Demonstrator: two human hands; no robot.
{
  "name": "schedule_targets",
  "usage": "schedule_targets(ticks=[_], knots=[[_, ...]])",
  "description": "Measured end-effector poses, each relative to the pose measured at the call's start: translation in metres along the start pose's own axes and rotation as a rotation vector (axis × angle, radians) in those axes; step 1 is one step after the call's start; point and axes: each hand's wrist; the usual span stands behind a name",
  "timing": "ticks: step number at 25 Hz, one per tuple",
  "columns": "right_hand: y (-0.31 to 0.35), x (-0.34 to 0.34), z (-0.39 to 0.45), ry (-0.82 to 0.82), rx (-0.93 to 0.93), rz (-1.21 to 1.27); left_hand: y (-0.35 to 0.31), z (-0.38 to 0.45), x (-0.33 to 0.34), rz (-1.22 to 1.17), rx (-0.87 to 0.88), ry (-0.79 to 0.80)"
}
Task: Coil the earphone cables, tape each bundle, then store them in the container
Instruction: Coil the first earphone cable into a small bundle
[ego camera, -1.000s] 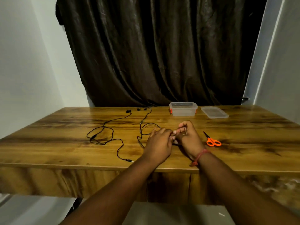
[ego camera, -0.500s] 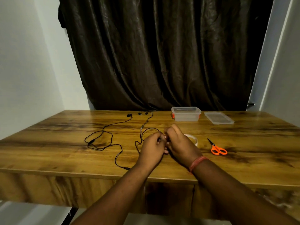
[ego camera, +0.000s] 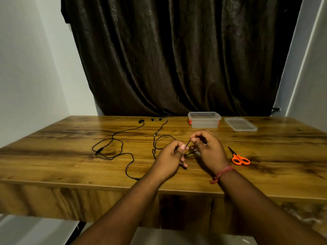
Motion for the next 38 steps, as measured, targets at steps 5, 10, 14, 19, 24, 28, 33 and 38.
schedule_targets(ticks=[5, 10, 14, 19, 24, 28, 33, 38], knots=[[-0.003, 0.003, 0.004, -0.017, -0.066, -0.117, -0.025, 0.002, -0.003, -0.516, -0.054, 0.291], [-0.003, 0.013, 0.0, 0.213, -0.186, -0.442, -0.04, 0.025, -0.03, -0.861, 0.097, 0.103], [0.003, 0.017, -0.003, 0.293, -0.169, -0.506, -0.02, 0.034, -0.034, -0.837, 0.167, -0.126], [0.015, 0.017, -0.002, 0.238, -0.036, -0.102, -0.001, 0.037, -0.025, -0.406, 0.186, -0.266], [0.018, 0.016, 0.018, 0.151, 0.254, 0.504, 0.007, 0.033, -0.017, 0.224, 0.217, -0.288], [0.014, 0.009, 0.018, 0.124, 0.147, 0.421, 0.006, 0.031, -0.012, 0.292, 0.194, -0.277], [0.0, 0.007, 0.021, -0.017, 0.109, 0.152, 0.003, 0.025, -0.005, -0.056, 0.076, 0.065], [-0.013, 0.02, 0.015, 0.139, -0.016, -0.181, -0.011, 0.019, -0.015, -0.62, 0.116, 0.069]])
Point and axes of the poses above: each hand's wrist, its own z-axis towards the middle knuckle, its own x-axis out of the palm, y = z × x, and after that the axes turned 8 degrees about y, right-handed
